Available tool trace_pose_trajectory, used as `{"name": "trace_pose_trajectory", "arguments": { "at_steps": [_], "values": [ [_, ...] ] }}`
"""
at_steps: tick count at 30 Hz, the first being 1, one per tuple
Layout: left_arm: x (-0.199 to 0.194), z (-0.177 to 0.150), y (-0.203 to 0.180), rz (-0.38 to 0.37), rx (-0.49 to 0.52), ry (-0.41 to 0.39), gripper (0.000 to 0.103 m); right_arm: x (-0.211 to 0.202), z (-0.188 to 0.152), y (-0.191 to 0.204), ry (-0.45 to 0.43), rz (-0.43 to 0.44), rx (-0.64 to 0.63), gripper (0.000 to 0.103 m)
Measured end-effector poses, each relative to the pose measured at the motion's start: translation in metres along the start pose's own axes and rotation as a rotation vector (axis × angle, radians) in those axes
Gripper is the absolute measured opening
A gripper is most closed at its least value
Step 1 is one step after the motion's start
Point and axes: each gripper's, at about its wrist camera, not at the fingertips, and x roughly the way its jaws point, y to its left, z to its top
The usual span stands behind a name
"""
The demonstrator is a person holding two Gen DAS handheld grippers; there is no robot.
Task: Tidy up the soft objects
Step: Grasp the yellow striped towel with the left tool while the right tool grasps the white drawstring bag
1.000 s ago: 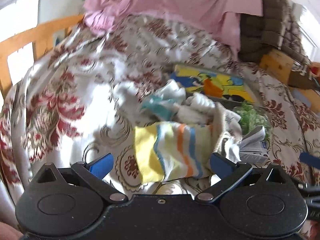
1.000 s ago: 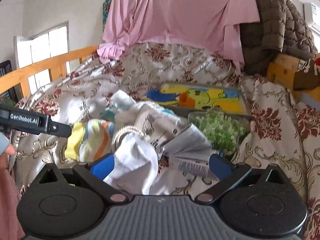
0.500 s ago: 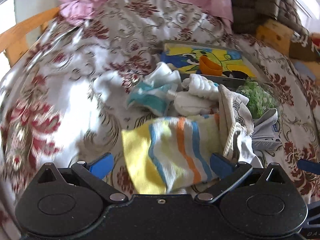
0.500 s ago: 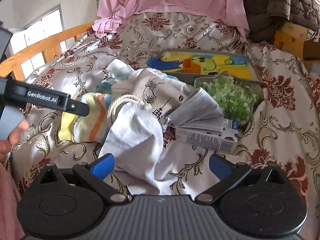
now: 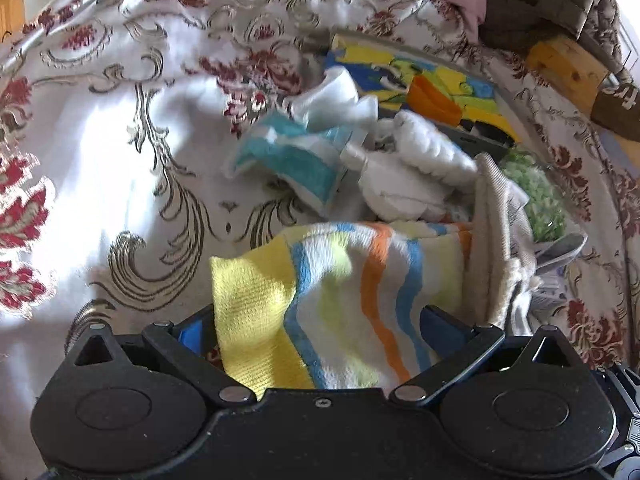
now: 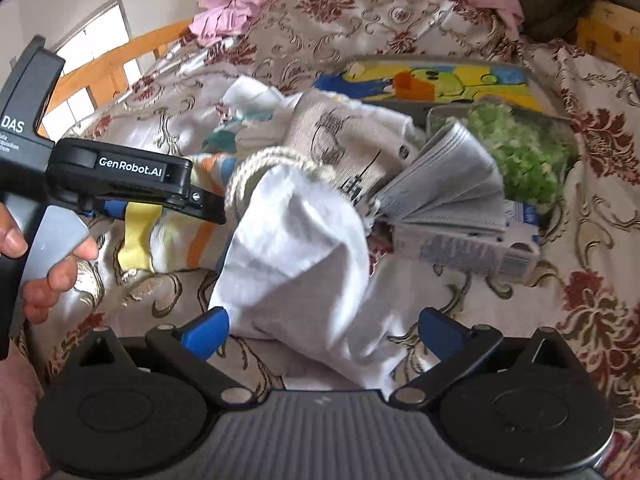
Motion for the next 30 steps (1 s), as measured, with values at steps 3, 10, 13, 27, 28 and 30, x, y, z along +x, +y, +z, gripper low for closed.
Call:
{"name": "trace_pose_trajectory", "arguments": {
  "at_steps": [3,10,13,27,28,30],
  "values": [
    [0.004,-0.003,-0.006,0.013,0.056,0.003,0.101,0.005,-0.001,0.003,0.009,-0.002,-0.010,0.097],
    [0.006,-0.012,-0.023,0.075,0.197,0.002,0.087,0.006,-0.003,0.008,0.032,-0.005,-0.038,0.083],
    [0.003,-0.013,-0.025,0.077,0.225,-0.003,0.080,0.003,-0.003,0.010,0.031,0.002,-0.040,0.072],
    [-0.013,-0.021,-0.029,-0.048,0.202,0.029,0.015,-0.011,-0.002,0.001,0.025,-0.046,-0.004,0.019],
    [-0.015,-0.023,-0.029,-0.065,0.195,0.039,0.015,-0.013,-0.002,0.000,0.021,-0.045,0.002,0.019],
    [-0.021,-0.026,-0.031,-0.098,0.181,0.060,0.014,-0.017,-0.003,-0.003,0.012,-0.045,0.011,0.018]
  ]
}}
